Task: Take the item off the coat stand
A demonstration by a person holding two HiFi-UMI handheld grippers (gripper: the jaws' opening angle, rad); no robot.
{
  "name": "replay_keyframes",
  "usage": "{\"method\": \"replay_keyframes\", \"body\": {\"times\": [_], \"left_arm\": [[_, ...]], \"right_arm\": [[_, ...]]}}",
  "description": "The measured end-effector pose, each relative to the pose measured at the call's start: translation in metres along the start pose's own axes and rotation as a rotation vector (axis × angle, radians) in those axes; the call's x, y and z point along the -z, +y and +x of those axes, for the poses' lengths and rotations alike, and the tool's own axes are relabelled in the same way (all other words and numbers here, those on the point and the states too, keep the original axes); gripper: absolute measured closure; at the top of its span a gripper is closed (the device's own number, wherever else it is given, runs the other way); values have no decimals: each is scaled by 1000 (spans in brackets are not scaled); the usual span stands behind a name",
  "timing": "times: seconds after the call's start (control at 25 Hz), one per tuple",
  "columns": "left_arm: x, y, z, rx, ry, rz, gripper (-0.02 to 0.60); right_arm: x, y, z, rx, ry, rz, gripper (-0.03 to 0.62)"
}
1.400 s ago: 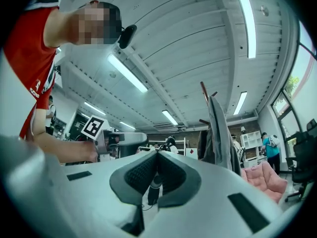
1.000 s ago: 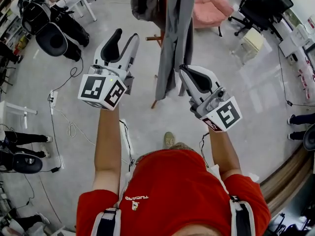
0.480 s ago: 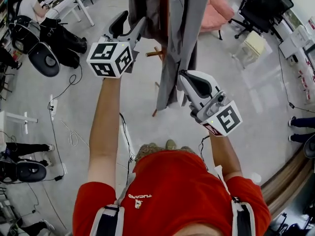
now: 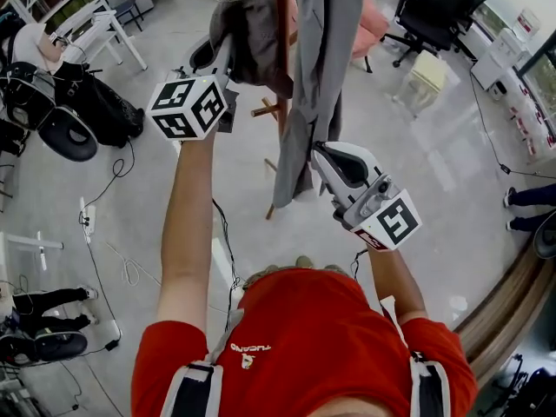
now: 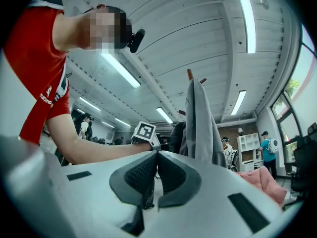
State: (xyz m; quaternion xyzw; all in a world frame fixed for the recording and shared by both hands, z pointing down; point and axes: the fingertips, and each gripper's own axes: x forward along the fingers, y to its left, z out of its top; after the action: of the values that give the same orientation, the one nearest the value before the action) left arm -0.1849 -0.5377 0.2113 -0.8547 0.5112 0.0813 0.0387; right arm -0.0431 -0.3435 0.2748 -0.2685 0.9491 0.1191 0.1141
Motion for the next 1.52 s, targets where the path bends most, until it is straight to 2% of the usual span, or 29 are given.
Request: {"method": "replay_keyframes", "body": {"times": [0.4,0.56,0.76,0.96,1.24,1.36,1.52], "left_arm": [[-85,11,-24,-66,-58,-63,558],[-120,18,-41,-88,-106,-73,558],[-142,11,-67,-120,-137,-76,558],[-139,0,-109,-117,-149,-83,558],[-100,-25,-168,-97,-106,-136,558],[-82,-39,-193,-104,-100,-167,558],[-54,-47,-222,-146,-112,-245,558]], "right_arm": [[-23,17,-7,-15,-8,10,569],[-27,26,-8,-21,-20,2,569],[-37,32,-18,-38,-54,-6,569],[-41,45,-16,-51,-87,11,569],[-50,48,-10,-47,-120,35,569],[-56,47,-9,-39,-137,51,569],[-56,49,-7,-42,-141,61,569]]}}
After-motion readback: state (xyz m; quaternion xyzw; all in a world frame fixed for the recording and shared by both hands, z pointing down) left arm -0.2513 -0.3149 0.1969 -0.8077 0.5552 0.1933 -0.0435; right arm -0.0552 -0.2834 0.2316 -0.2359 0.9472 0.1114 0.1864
